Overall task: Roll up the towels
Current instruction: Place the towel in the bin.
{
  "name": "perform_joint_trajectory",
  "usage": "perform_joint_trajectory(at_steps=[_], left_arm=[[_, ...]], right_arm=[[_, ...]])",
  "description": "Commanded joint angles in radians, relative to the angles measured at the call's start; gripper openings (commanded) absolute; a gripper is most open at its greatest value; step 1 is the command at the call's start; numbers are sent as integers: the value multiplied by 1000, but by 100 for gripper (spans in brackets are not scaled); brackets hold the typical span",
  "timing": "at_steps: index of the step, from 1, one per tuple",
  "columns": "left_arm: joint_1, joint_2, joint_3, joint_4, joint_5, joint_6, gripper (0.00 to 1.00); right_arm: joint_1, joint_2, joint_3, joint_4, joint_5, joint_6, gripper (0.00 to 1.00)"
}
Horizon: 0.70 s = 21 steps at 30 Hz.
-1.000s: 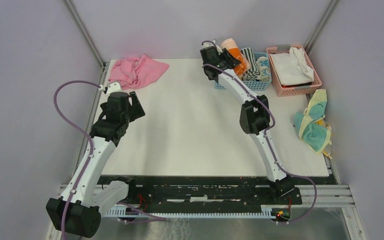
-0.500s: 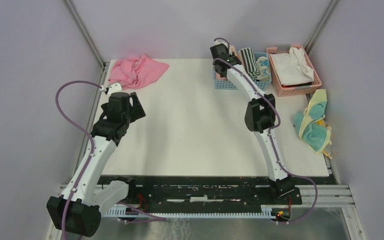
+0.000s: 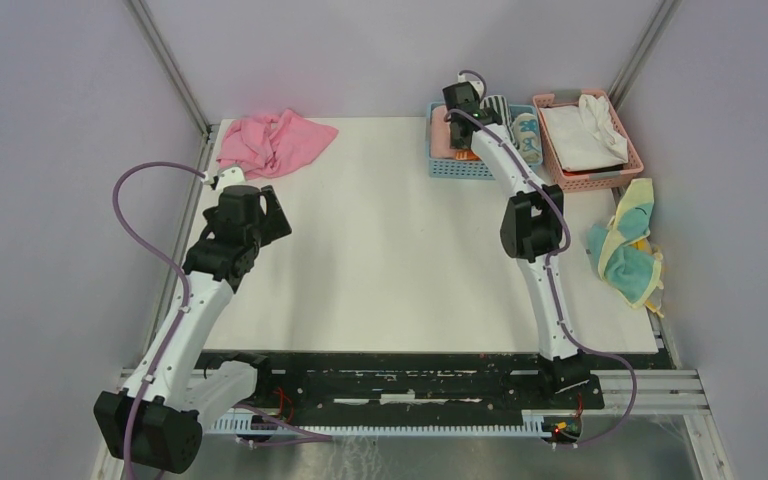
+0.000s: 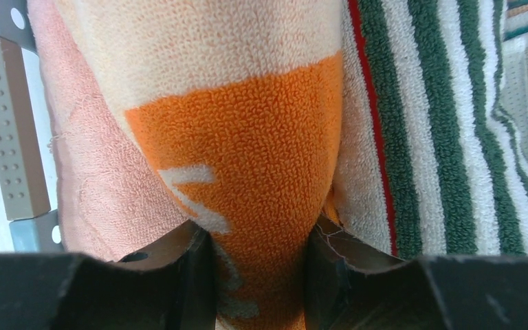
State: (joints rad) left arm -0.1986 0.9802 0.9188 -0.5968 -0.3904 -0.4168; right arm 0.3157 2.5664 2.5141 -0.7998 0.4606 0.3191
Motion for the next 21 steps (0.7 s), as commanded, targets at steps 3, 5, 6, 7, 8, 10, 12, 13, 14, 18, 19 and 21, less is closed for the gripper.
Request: perform_joint_trajectory(at_steps=[3, 5, 6, 7, 8, 10, 12, 13, 14, 18, 19, 21], left_arm=[[0, 2, 0, 31, -10, 33, 95], [1, 0, 0, 32, -7, 33, 95], [2, -1, 1, 31, -7, 33, 95], [3, -1, 0, 32, -4, 33, 95], [2, -2, 0, 32, -3, 34, 95], [3, -4, -1, 32, -2, 33, 95], [4, -6, -1, 32, -1, 33, 95], [4, -7, -2, 33, -2, 33, 95], [5, -9, -3, 33, -1, 33, 95], [6, -13, -4, 35, 2, 33, 95], [7, -14, -3, 35, 2, 33, 95], [7, -17, -3, 38, 8, 35, 95]], right_arm=[[-7, -100, -177, 94, -81, 67, 42], [-6, -152, -231, 126, -72, 62, 46], [-6, -176, -248, 133, -68, 57, 49], [-7, -195, -261, 138, -66, 51, 52], [-7, -211, -270, 143, -65, 47, 55], [-7, -240, -281, 148, -63, 35, 60], [-8, -254, -285, 149, -60, 29, 64], [-7, -258, -286, 148, -60, 27, 66], [-6, -264, -290, 149, -61, 27, 68], [-6, -291, -306, 149, -78, 33, 74], [-6, -304, -312, 150, -86, 35, 75], [-6, -335, -330, 155, -105, 38, 76]])
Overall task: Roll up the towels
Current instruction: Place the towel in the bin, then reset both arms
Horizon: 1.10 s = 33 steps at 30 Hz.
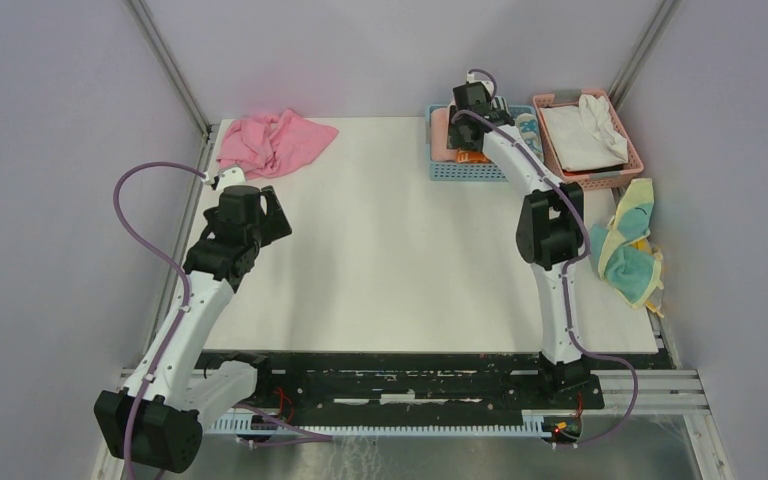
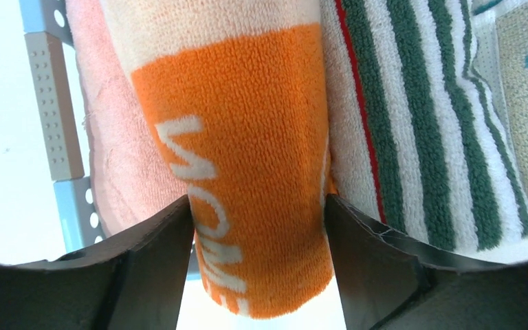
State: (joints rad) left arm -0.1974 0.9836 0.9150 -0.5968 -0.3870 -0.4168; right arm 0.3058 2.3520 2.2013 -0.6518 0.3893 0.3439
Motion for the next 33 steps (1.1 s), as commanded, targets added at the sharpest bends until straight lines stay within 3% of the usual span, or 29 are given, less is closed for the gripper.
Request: perform_joint_trajectory(at_steps=[1, 10, 22, 33], left_arm=[[6, -21, 1, 39, 7, 37, 95], [6, -72, -2, 61, 52, 60, 96], [-4, -272, -18, 97, 163, 62, 97], [-4, -605, -62, 36, 73, -23, 99]], right_arm=[[5, -140, -29, 11, -46, 13, 77], [-4, -486, -300, 59, -64, -32, 100], [-35, -1196, -856, 21, 8, -45, 100], [-35, -1718, -1173, -97, 20, -32, 100]])
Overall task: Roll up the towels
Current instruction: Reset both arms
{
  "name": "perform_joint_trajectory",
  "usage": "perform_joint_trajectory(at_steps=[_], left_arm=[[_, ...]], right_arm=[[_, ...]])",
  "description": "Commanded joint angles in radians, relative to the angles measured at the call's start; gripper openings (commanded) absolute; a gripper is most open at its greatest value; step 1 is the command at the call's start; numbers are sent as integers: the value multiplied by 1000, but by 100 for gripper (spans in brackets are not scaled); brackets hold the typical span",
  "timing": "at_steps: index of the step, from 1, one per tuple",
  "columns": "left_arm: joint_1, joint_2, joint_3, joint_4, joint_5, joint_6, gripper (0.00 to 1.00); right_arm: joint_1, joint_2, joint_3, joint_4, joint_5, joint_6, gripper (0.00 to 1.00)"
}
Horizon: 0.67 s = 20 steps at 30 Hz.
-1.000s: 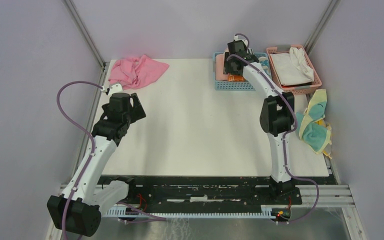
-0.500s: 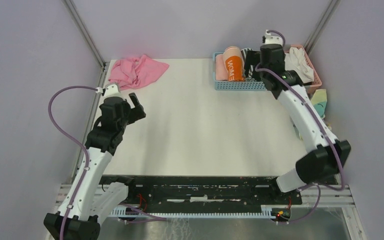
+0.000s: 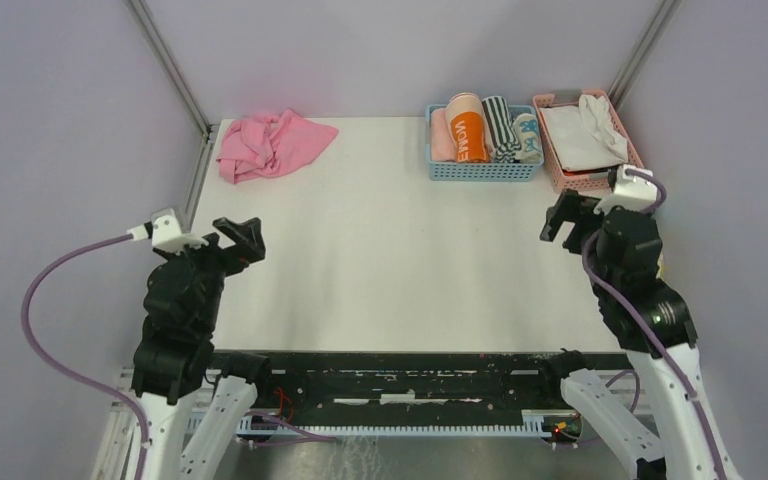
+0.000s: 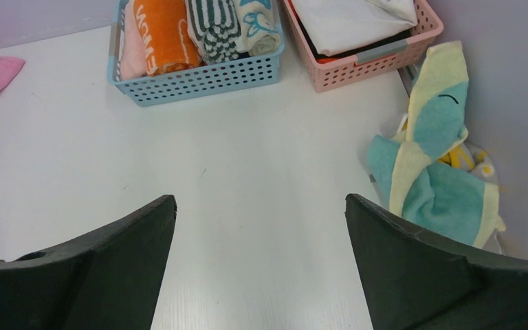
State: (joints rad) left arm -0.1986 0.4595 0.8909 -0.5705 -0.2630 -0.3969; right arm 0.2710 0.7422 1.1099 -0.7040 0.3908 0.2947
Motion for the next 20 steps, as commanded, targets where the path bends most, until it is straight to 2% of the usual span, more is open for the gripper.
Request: perform_joint_trajectory(at_steps=[1, 8, 20], left_arm=[[-3, -105, -57, 17, -66, -39, 99], [-2, -146, -109, 44, -74, -23, 99], [-1, -129, -112, 38, -81, -28, 99]], right_arm=[[0, -146, -112, -46, 15, 21, 100], [1, -338, -259, -40, 38, 35, 100], [1, -280, -249, -44, 29, 49, 100]])
